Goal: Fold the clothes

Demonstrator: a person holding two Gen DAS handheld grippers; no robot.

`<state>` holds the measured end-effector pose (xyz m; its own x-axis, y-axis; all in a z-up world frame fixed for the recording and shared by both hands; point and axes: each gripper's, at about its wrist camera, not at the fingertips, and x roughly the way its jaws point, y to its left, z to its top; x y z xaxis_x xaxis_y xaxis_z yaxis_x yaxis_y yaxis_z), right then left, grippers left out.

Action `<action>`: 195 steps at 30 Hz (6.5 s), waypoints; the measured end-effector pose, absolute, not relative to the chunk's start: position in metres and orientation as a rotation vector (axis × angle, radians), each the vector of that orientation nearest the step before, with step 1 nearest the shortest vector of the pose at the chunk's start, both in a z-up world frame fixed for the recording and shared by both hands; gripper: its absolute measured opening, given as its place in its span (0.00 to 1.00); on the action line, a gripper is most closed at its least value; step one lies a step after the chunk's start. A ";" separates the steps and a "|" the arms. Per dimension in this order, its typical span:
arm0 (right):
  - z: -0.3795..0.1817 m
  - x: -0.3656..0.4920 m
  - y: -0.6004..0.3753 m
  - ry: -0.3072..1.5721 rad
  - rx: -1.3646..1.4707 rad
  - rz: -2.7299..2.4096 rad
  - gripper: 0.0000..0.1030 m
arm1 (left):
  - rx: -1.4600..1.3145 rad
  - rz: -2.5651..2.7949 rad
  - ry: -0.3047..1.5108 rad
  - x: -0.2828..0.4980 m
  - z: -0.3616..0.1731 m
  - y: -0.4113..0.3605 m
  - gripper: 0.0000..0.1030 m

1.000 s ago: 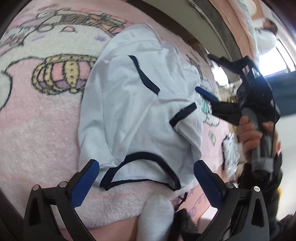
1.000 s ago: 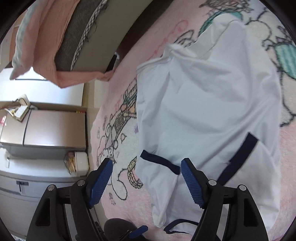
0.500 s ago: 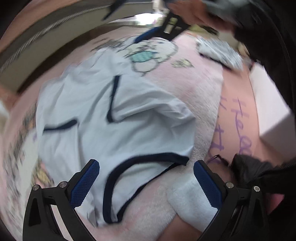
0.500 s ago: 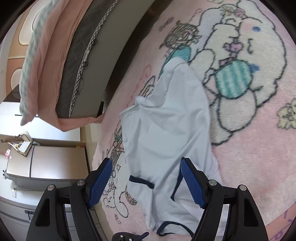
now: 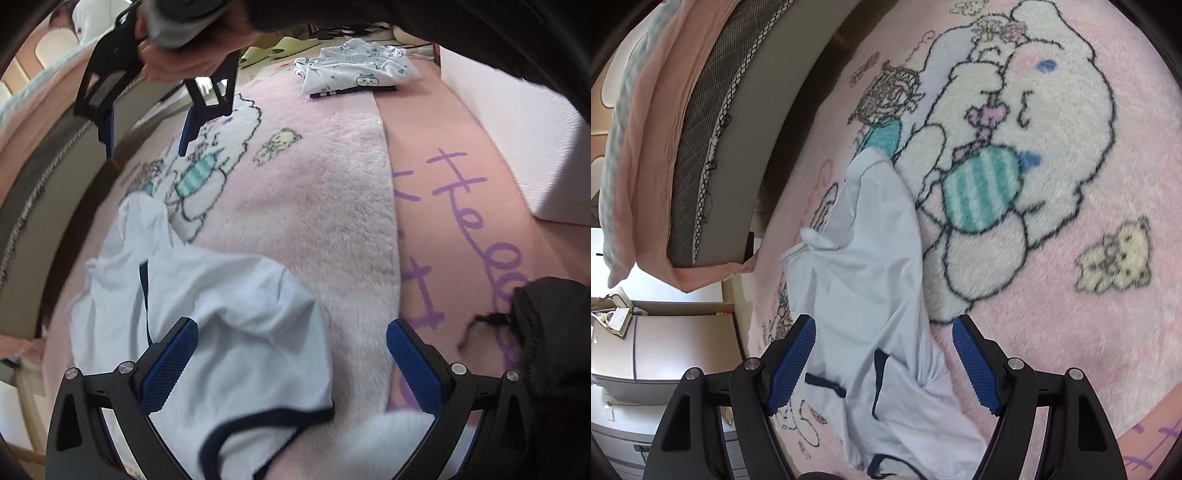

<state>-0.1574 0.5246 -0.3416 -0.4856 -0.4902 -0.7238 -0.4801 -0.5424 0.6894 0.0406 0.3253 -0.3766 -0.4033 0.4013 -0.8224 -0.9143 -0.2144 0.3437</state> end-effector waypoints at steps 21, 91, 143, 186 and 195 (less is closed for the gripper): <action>-0.373 -0.205 0.547 -1.399 1.666 -2.312 0.74 | -0.655 1.839 1.276 0.055 -0.421 0.354 1.00; -0.455 -0.280 0.540 -1.700 1.768 -2.194 0.05 | -0.888 2.049 1.128 0.006 -0.420 0.337 0.45; -0.322 -0.380 0.374 -1.213 1.669 -2.378 0.04 | -1.482 1.924 -0.791 -0.089 -0.377 0.149 0.04; -0.344 -0.427 0.312 -0.410 2.209 -2.548 0.03 | -1.390 1.898 -0.929 -0.076 -0.357 0.096 0.04; -0.337 -0.444 0.266 -0.324 2.118 -2.478 0.03 | -1.408 1.931 -1.117 -0.074 -0.369 0.049 0.04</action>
<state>-0.4435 0.2665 -0.3367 -0.1585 -0.0257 -0.9870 -0.2287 -0.9715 0.0620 -0.0742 0.0492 -0.3694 -0.3410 0.7773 -0.5287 0.0708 -0.5396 -0.8390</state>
